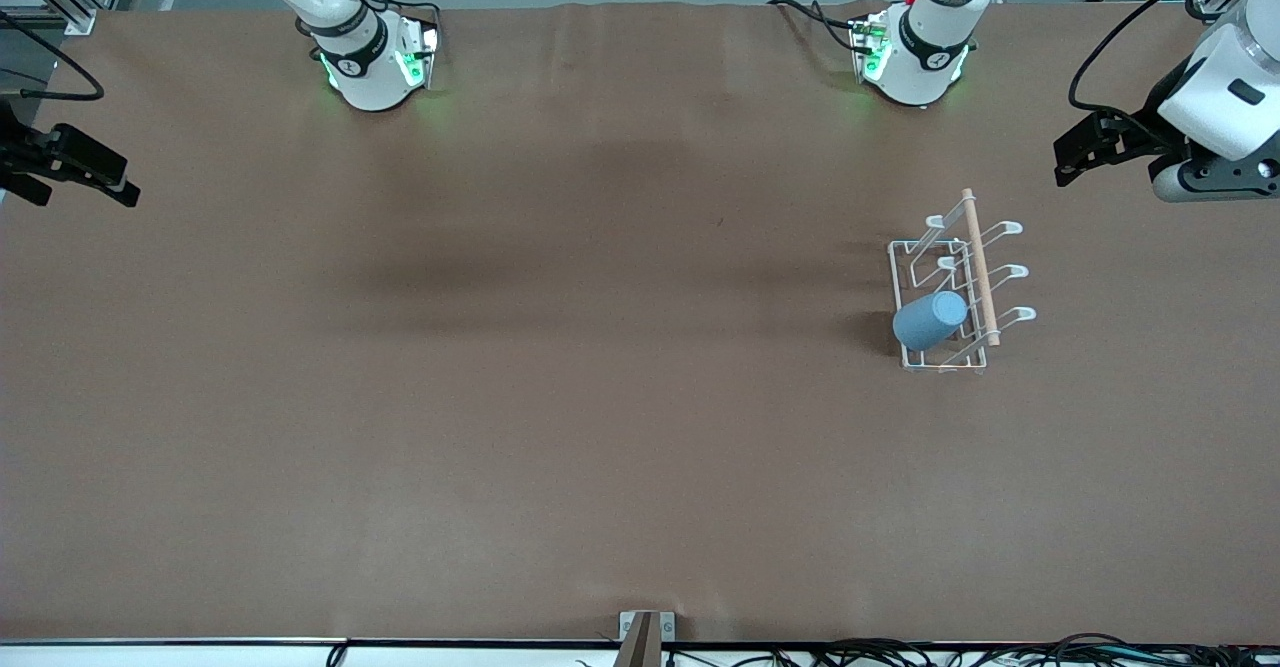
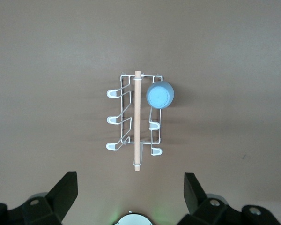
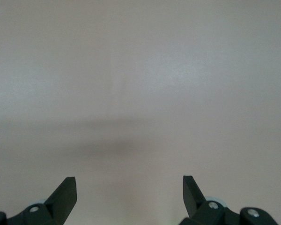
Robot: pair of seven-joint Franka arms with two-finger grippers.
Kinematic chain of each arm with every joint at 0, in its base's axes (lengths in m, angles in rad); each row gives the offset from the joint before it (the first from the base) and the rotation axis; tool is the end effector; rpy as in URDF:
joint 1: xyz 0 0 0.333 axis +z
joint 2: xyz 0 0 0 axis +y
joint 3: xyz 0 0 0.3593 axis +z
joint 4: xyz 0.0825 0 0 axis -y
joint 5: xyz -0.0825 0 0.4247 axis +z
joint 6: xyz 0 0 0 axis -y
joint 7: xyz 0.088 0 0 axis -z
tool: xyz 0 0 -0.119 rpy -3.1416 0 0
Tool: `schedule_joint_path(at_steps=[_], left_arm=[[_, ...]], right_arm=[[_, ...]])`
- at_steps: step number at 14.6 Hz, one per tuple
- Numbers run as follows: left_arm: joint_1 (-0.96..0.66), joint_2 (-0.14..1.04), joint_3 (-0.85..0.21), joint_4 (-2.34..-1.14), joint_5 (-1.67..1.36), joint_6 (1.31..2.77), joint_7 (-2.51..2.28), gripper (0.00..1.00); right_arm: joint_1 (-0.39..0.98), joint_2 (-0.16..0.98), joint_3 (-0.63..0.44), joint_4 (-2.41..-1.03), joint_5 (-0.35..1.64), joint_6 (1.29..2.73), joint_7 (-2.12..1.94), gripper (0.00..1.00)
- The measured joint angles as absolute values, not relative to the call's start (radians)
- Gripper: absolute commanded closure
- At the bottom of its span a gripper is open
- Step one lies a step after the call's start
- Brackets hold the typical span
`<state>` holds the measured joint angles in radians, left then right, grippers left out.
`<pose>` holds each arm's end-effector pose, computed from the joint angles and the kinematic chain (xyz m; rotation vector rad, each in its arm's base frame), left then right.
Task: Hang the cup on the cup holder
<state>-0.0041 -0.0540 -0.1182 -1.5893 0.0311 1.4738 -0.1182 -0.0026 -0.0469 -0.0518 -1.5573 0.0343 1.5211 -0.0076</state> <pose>0.5611 -0.0671 0.6694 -3.0958 0.0026 0.0882 0.5731 -0.0278 0.6858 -3.1044 0.0697 -0.0183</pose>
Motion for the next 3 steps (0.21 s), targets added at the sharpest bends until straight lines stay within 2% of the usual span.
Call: schedule_joint_path(at_steps=[3], left_arm=[[-0.006,-0.054,-0.121,-1.575,0.031,1.460,-0.118,0.00]], right_arm=[[-0.003,-0.047,-0.052,-1.557,0.034,1.521,-0.008,0.00]])
